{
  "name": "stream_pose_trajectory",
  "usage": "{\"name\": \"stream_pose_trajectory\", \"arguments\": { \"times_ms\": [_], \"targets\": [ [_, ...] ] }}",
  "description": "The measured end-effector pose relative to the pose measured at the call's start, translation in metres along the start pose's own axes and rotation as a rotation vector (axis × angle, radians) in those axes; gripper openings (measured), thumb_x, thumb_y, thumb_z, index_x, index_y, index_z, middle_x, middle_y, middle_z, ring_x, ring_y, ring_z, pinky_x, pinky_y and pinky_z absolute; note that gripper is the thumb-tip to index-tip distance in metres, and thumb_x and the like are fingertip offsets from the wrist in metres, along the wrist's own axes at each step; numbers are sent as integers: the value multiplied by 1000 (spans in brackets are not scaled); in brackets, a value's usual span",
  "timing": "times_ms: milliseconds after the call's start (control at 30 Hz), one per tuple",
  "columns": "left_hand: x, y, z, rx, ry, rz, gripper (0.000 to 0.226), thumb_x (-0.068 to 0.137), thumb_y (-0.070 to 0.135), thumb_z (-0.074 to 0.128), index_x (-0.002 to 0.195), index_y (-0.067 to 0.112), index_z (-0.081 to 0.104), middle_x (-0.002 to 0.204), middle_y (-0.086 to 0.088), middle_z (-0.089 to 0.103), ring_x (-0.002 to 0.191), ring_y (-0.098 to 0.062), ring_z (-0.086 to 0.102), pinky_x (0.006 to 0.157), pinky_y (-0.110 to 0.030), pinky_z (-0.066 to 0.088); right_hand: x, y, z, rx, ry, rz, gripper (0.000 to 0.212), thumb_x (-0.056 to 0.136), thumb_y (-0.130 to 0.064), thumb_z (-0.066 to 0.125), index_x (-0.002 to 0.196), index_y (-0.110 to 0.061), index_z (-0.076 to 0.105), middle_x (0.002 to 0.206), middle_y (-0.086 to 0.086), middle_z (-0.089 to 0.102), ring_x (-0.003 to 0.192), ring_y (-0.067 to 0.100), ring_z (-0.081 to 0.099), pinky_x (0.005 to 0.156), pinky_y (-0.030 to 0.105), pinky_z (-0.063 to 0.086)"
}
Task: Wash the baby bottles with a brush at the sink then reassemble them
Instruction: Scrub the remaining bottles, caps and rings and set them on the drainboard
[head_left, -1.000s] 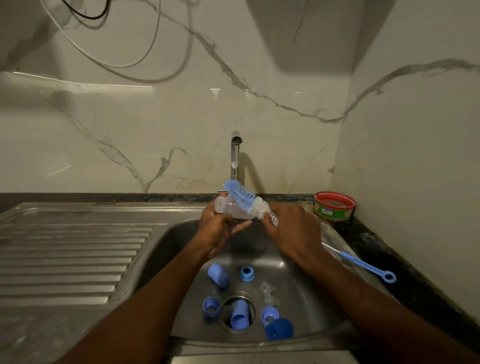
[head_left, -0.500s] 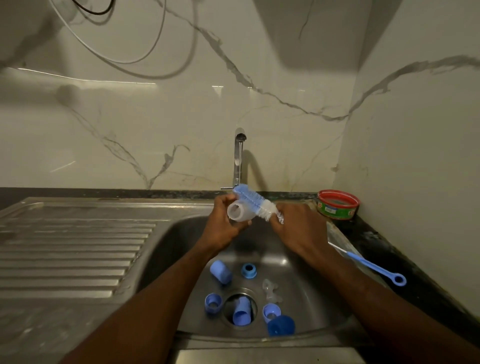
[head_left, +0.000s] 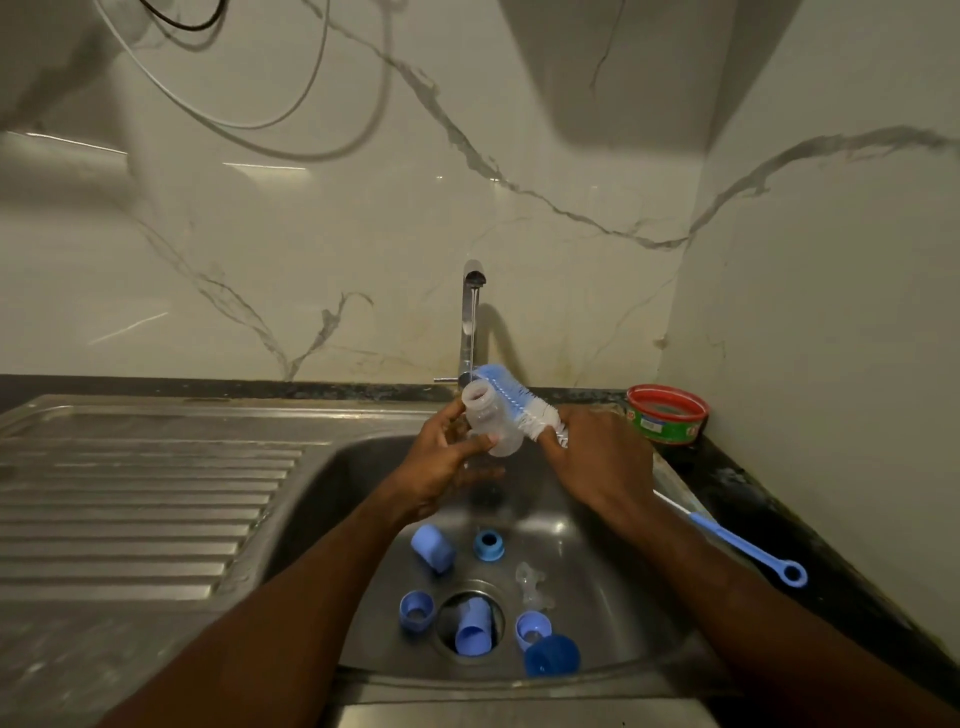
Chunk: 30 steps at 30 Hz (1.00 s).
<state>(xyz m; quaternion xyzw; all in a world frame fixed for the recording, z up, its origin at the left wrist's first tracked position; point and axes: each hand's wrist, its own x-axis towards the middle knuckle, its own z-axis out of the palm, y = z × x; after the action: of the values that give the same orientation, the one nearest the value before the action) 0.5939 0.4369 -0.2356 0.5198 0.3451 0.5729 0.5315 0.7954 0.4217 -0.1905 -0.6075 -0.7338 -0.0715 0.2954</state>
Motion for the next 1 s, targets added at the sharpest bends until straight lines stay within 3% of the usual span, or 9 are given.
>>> {"name": "stream_pose_trajectory", "arguments": {
  "times_ms": [67,167,233,367,500,633,733,833,1000],
  "targets": [
    [1,0,2,-90,19,-41,54,95,0,57,144,21,48,139,-14,58,120,-35,64,86,-50,60,-1,-2,-1,40,8,-49,31,98,-53,53,109,-29,69,96,-3,71,81,15,63,74,33,53],
    [5,-3,-3,-159,62,-10,73,81,14,58,150,22,38,141,-16,55,123,-36,59,80,-39,60,-3,-10,-3,79,36,-112,26,98,-51,54,105,-29,66,91,-6,68,74,12,57,65,31,48],
    [7,-2,-6,-172,58,19,74,79,18,59,150,22,37,140,-16,56,123,-34,60,82,-37,59,-4,-12,-1,49,31,-110,26,99,-51,53,108,-30,66,93,-6,68,75,11,56,64,30,45],
    [9,-2,-2,-60,157,38,67,84,31,77,143,22,44,135,-14,61,117,-27,66,83,-39,59,-6,-8,4,-23,-22,-98,29,98,-51,51,111,-29,65,96,-3,70,82,16,63,65,30,39],
    [9,-6,-4,72,104,77,59,82,36,77,136,31,53,130,0,67,121,-22,64,93,-45,58,-4,-12,-1,88,35,-136,27,98,-50,54,111,-29,66,95,-6,70,77,12,60,67,30,49],
    [9,-9,-7,204,134,99,87,69,56,86,141,28,45,132,-2,63,119,-21,65,96,-47,57,-2,-7,1,-63,-73,-96,31,100,-50,45,105,-25,63,93,-1,67,81,20,63,67,36,49],
    [8,-10,-10,268,189,108,95,64,58,88,140,25,43,132,-2,61,118,-20,63,98,-45,57,0,-8,2,-65,-89,-83,25,101,-44,48,104,-24,62,98,3,69,85,23,63,72,38,50],
    [8,-10,-13,288,165,78,89,63,57,89,136,27,49,132,2,62,119,-18,62,97,-46,56,0,-9,0,92,41,-100,27,98,-46,57,113,-25,67,99,-3,71,81,16,62,76,37,56],
    [4,-10,-11,383,152,130,65,73,50,81,127,25,55,126,3,64,115,-14,62,94,-40,57,2,0,1,-16,-78,-82,35,98,-54,54,115,-27,69,99,-2,71,83,15,62,76,34,53]
  ]
}}
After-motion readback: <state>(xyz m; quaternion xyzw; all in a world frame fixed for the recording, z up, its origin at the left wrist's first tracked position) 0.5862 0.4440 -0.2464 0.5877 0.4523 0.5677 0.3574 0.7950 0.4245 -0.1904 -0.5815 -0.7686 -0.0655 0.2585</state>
